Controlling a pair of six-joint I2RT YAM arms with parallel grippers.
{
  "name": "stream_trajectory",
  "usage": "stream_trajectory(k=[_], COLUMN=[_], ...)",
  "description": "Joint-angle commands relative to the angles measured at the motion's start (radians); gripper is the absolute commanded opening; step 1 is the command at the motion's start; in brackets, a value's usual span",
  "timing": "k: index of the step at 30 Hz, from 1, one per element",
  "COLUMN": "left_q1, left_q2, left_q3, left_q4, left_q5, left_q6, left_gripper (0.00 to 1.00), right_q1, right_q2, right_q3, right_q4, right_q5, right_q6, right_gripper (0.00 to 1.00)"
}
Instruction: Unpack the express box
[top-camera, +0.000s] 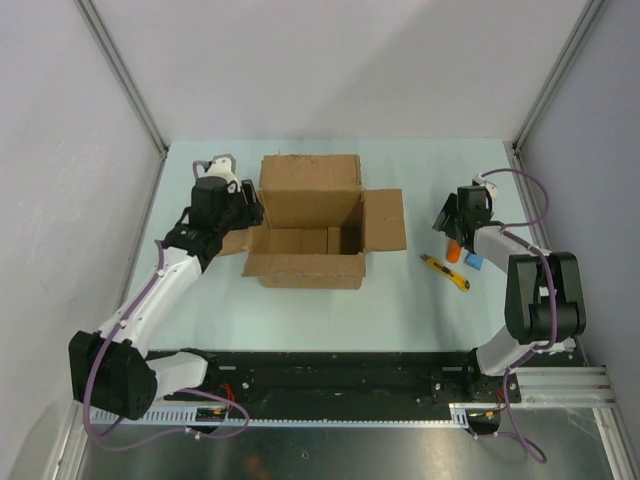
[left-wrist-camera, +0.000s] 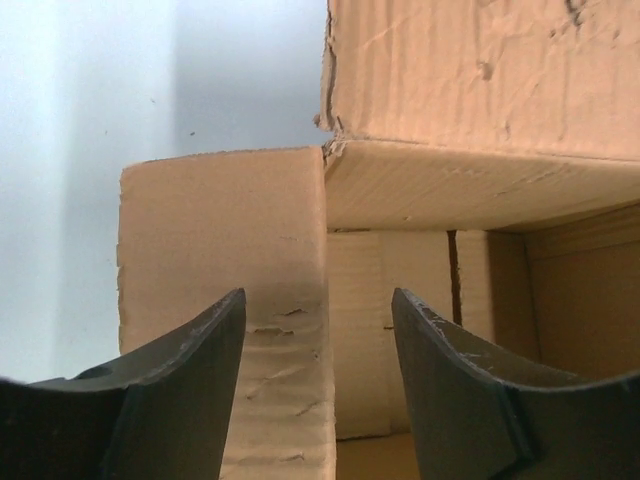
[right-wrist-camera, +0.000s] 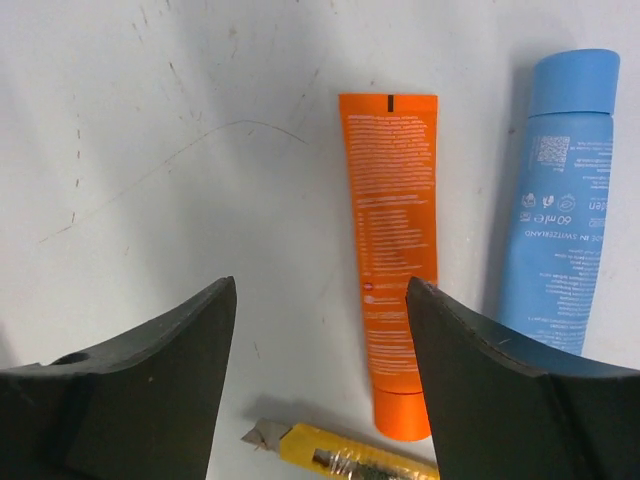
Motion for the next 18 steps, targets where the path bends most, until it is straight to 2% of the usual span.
stream_trajectory(k=[1,9,13,18], left_q1=[0.008,0.028,0.037,0.037], left_q2=[-0.074,-0.200,-0.277,-0.373], left_q3=[0.073,0.077,0.077,0.073], left_q4=[-0.001,-0.014,-0.012,-0.007], left_q5=[-0.016,-0.013,0.067,0.124], left_q6=[-0.025,0.012,0.057,0.022], left_gripper=[0.67,0.72,0.74,0.75], right_q1=[-0.002,-0.002,-0.002,-0.001], right_q2=[-0.083,-0.307,-0.465,-0.680], right_q3=[0.054,0.103,0.105,0.105], right_q4=[-0.069,-0.266,-0.349,-0.426], right_q5=[-0.012,-0.118,-0.190,-0.196], right_q6=[-0.004,0.031,0.061,0.038], right_gripper=[0.76,0.82,0.88,0.91])
